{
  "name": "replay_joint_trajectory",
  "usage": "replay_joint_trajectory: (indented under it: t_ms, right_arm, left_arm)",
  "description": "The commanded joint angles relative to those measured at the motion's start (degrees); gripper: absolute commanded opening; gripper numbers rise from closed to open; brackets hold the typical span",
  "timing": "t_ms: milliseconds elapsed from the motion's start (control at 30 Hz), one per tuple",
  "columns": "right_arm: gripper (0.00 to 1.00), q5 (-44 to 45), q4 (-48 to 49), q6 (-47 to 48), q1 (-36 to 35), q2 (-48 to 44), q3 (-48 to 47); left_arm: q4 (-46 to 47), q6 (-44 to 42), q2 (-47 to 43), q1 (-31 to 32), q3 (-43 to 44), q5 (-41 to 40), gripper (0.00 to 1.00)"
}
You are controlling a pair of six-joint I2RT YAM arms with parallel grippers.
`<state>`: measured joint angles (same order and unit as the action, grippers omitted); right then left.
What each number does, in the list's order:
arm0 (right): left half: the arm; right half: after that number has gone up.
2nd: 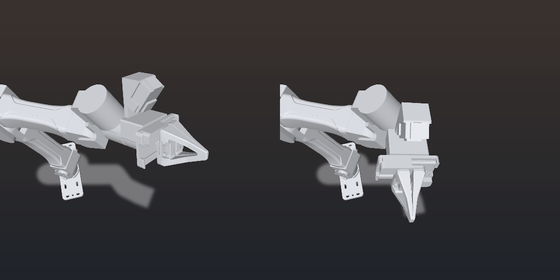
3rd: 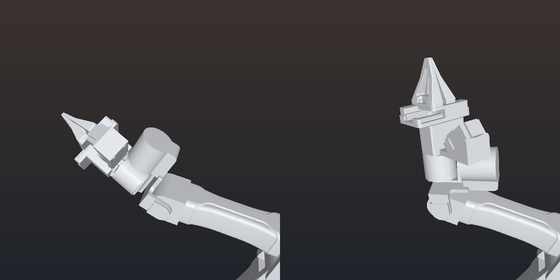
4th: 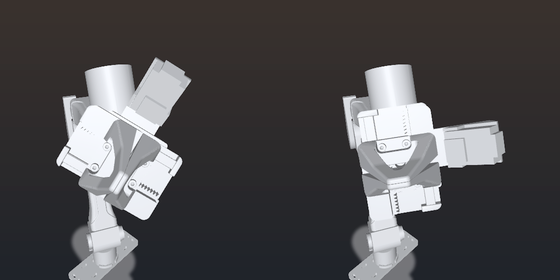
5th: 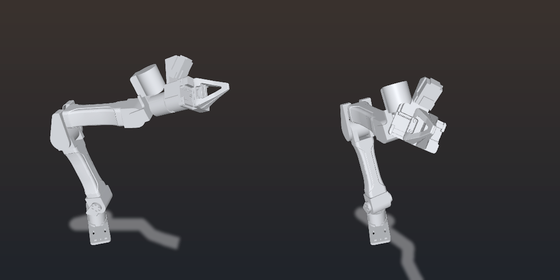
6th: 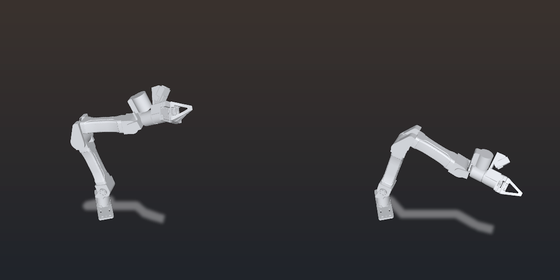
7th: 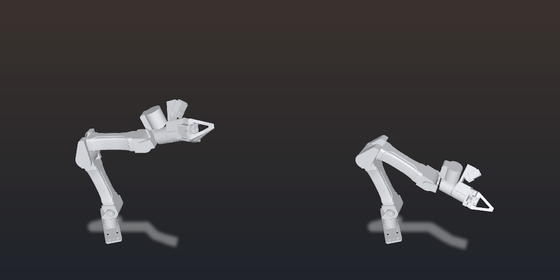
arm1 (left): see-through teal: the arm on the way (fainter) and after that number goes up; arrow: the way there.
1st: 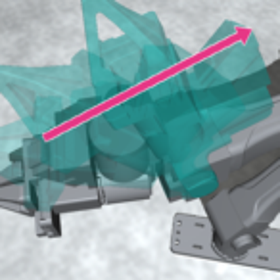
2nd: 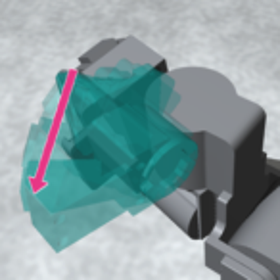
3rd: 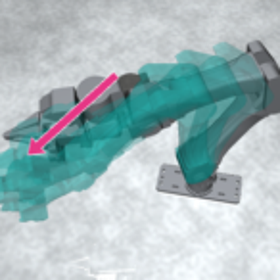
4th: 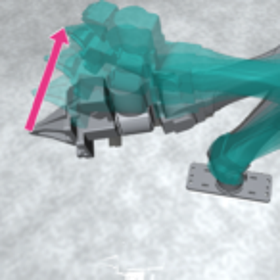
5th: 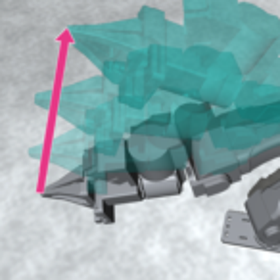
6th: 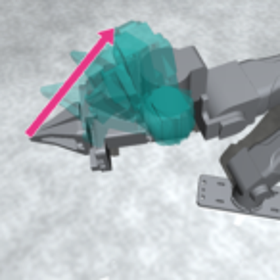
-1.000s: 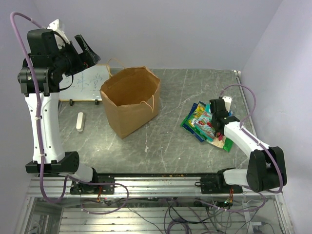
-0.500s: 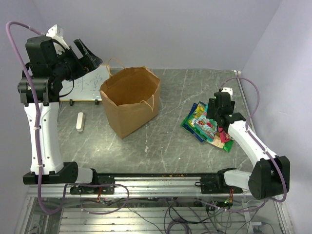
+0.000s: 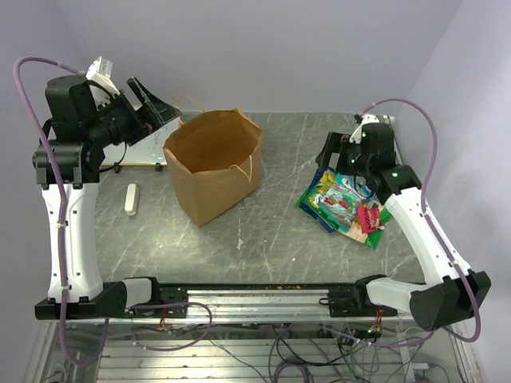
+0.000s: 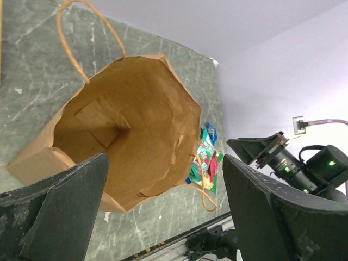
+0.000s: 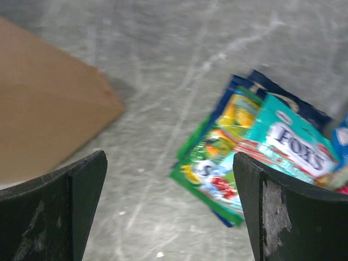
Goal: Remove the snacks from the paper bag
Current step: Reset both arms
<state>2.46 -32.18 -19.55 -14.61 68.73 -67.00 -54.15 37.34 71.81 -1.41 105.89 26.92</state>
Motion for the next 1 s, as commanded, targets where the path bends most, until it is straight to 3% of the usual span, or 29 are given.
replay_joint_trajectory:
  t_ms: [0, 233, 433, 633, 967]
  right_arm:
    - [1.0, -15.0, -6.6, -4.4, -0.2, -3.2, -8.0]
    - [1.0, -13.3, -17.9, -2.3, -0.2, -6.4, -25.1]
    - [1.0, -7.8, -25.0, -0.5, -0.2, -8.4, -41.2]
    - [1.0, -5.4, -27.4, -0.1, -0.2, -12.0, -45.2]
    - [1.0, -2.2, -26.4, 0.2, -0.2, -13.0, -48.5]
  left_arm:
    - [2.0, -2.0, -0.1, -0.5, 4.2, 5.3, 0.96]
    - [-1.8, -11.5, -1.9, -0.5, 11.3, 1.9, 0.98]
    - [2.7, -7.9, -8.5, -0.5, 9.9, -3.0, 1.0]
    - [7.5, -4.0, -16.4, -0.5, 4.8, -8.6, 0.99]
    - [0.3, -7.5, -18.4, -0.5, 11.7, -14.6, 0.98]
